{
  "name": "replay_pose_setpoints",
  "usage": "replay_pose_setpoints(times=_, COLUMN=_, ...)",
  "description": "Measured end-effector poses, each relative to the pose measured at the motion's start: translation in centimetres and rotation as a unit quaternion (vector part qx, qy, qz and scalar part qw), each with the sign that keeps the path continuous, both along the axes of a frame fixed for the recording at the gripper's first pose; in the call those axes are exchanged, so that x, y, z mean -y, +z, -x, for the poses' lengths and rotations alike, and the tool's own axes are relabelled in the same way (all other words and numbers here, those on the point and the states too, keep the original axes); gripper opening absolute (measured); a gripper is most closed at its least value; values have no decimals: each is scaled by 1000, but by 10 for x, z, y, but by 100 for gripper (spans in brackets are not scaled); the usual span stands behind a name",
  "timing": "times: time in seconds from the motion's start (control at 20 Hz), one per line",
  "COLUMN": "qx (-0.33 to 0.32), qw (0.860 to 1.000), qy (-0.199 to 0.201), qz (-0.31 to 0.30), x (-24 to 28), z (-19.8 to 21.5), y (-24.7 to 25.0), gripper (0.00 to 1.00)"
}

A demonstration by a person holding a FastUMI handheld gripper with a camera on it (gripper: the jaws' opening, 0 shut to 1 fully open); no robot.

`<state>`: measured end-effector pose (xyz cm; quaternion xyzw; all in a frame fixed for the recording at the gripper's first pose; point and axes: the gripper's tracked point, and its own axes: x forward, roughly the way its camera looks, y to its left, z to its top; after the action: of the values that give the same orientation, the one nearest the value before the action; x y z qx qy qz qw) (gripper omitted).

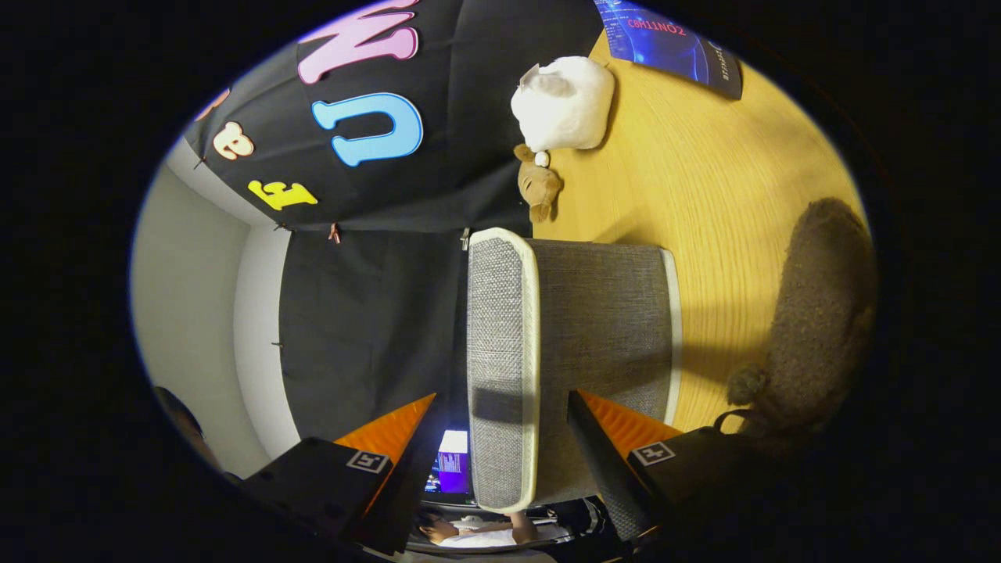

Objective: Open the storage box then place both shoes into the box .Put the left shoe in first, then the right shoe, with the right side of both shoes facing outward in a uniform manner.

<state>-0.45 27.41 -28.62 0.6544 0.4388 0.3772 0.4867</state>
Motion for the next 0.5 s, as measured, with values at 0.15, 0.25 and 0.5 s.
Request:
replay_pose_setpoints(times=0.15, qx=11, qw=1000, qy=7, qz=5, x=-10, z=7, y=8, gripper=95)
replay_pose_setpoints(times=0.25, qx=19, qw=1000, qy=20, qz=12, x=-19, z=13, y=10, gripper=86)
replay_pose_setpoints(times=0.5, qx=23, qw=998, qy=56, qz=13, x=-15, z=30, y=13, gripper=46)
